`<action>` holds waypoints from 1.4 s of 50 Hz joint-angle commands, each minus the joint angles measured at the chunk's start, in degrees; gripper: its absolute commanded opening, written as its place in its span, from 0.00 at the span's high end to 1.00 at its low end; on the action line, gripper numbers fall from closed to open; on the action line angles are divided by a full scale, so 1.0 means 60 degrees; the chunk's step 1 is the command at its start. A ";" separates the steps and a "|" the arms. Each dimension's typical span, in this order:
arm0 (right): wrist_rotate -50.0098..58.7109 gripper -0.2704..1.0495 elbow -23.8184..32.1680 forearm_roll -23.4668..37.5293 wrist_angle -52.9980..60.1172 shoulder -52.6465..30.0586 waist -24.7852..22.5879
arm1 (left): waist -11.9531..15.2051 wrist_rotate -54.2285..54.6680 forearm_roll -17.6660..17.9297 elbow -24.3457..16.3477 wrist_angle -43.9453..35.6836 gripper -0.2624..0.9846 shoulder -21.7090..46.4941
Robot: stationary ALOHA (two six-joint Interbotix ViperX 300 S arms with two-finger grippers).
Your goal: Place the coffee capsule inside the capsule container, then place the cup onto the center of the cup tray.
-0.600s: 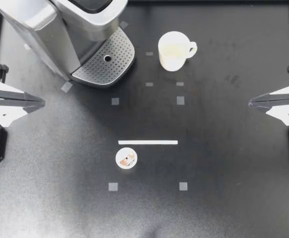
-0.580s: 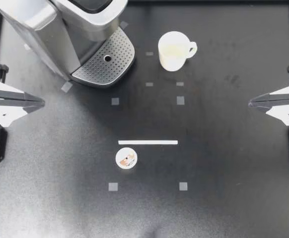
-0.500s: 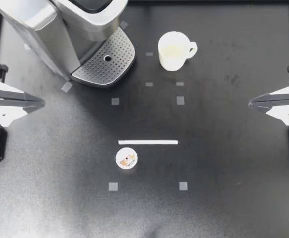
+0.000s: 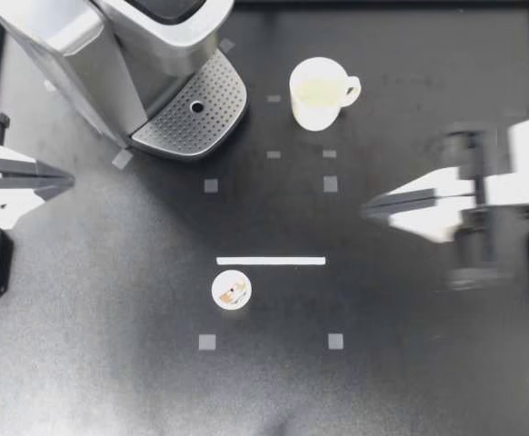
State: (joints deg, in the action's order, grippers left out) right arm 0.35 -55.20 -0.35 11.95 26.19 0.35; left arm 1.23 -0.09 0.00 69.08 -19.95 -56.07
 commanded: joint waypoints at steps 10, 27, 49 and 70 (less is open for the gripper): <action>-0.0029 0.69 0.2007 -0.0015 -0.1846 -0.2212 -0.0220 | 0.0015 0.0029 -0.0029 -0.0103 -0.0088 0.69 0.0059; -0.0029 0.26 0.3237 -0.0015 -0.3369 -0.4014 -0.0396 | 0.0015 -0.0029 -0.0015 -0.0088 -0.0088 0.69 0.0029; -0.0015 0.05 0.3779 -0.0234 -0.3413 -0.5479 -0.0688 | 0.0015 0.0000 -0.0015 0.0044 -0.0088 0.69 0.0015; -0.0029 0.05 0.4365 -0.0220 -0.3032 -0.6313 -0.0864 | 0.0015 0.0044 -0.0015 0.0059 -0.0088 0.69 0.0015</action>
State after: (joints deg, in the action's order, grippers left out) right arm 0.26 -30.67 -1.67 -6.77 -12.13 -4.39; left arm 1.23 0.18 0.00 70.14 -19.95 -56.16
